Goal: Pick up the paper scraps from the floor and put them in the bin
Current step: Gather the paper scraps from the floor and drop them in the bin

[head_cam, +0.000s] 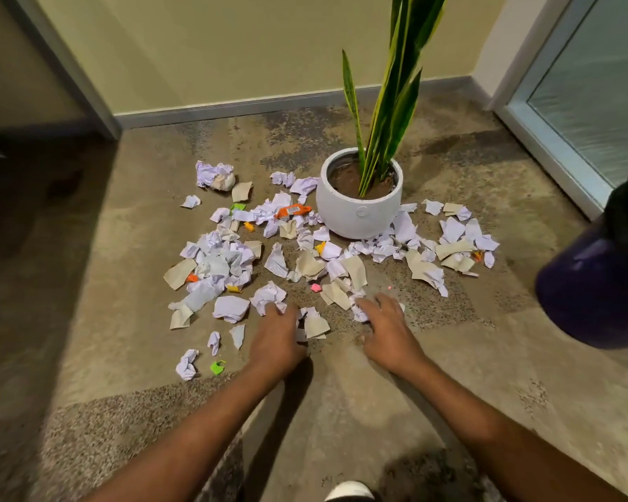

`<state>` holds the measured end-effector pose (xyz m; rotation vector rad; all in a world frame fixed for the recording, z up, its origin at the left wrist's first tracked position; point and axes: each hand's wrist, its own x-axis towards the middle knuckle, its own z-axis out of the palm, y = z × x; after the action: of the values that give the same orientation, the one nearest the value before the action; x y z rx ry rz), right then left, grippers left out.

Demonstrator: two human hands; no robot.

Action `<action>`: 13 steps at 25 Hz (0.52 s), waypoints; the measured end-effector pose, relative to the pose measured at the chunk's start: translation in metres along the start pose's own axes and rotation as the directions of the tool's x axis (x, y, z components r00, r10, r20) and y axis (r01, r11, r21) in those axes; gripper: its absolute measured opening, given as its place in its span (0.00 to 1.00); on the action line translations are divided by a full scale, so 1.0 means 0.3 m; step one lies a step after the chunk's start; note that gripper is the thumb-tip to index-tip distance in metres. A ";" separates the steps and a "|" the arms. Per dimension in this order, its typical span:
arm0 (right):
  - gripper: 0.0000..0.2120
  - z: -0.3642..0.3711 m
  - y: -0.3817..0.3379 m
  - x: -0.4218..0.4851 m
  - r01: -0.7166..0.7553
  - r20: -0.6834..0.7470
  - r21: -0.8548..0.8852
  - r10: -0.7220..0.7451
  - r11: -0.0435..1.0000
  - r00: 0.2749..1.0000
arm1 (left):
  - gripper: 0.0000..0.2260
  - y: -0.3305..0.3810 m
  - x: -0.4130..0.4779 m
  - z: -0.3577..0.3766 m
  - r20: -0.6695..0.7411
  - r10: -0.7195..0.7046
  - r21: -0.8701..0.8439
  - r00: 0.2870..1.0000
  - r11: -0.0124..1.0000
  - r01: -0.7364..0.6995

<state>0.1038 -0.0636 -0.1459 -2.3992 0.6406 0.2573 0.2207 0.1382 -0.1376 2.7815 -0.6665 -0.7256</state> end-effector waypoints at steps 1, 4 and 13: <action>0.39 0.024 -0.005 -0.008 0.048 -0.011 -0.005 -0.048 0.999 0.999 | 0.36 0.011 0.004 0.013 -0.011 0.032 -0.049 0.999 0.998 -0.033; 0.39 0.051 0.000 -0.033 0.169 -0.003 0.007 -0.169 0.986 0.986 | 0.36 0.034 0.000 0.045 -0.033 0.149 -0.143 0.988 0.978 -0.153; 0.50 -0.079 0.090 0.021 -0.110 -0.025 -0.231 0.107 0.967 0.994 | 0.47 0.048 0.036 0.051 -0.044 0.058 -0.131 0.997 0.989 -0.063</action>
<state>0.0960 -0.0992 -0.1440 -2.5928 0.7875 0.3831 0.2159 0.1194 -0.1509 2.6366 -0.6672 -0.6749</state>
